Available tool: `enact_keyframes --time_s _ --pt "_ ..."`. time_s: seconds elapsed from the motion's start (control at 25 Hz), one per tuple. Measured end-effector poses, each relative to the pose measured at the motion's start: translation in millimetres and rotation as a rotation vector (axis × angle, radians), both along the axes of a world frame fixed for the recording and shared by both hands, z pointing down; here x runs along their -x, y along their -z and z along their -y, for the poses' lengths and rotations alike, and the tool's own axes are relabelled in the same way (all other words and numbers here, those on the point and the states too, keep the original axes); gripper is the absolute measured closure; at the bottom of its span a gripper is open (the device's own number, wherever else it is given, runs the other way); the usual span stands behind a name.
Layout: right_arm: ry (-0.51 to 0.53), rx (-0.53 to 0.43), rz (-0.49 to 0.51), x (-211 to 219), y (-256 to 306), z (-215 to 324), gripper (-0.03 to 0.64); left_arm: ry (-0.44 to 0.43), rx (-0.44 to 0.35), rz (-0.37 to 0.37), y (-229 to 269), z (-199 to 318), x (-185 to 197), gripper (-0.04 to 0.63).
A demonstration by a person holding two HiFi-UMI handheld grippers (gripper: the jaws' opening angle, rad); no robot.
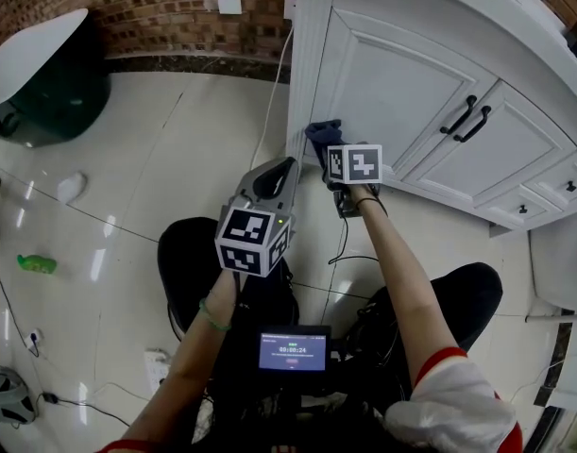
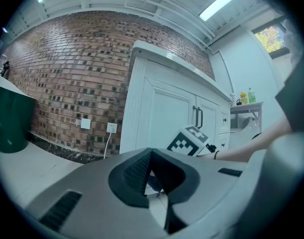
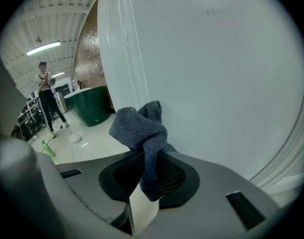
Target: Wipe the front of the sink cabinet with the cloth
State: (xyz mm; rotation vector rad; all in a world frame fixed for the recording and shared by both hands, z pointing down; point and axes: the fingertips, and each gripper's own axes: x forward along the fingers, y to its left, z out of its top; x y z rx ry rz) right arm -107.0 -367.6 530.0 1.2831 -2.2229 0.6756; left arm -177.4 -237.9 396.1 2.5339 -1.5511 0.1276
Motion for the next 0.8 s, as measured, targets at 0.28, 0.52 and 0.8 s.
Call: enact_keyframes --time_s 0.28,0.52,0.8 --pt "-0.024 0.151 -0.101 -15.1 -81.8 -1.7 0.548 -0.018 0.024 0.003 -15.2 10.0 -7.0 0.575" --pt "-0.031 0.183 -0.056 -16.5 -97.7 -8.4 0.548 -0.034 0.025 0.030 -21.4 16.4 -16.4 0.575" --pt "0.033 0.056 0.085 -16.8 -22.6 -46.2 0.548 -0.035 0.030 0.036 -18.0 12.5 -25.7 0.575"
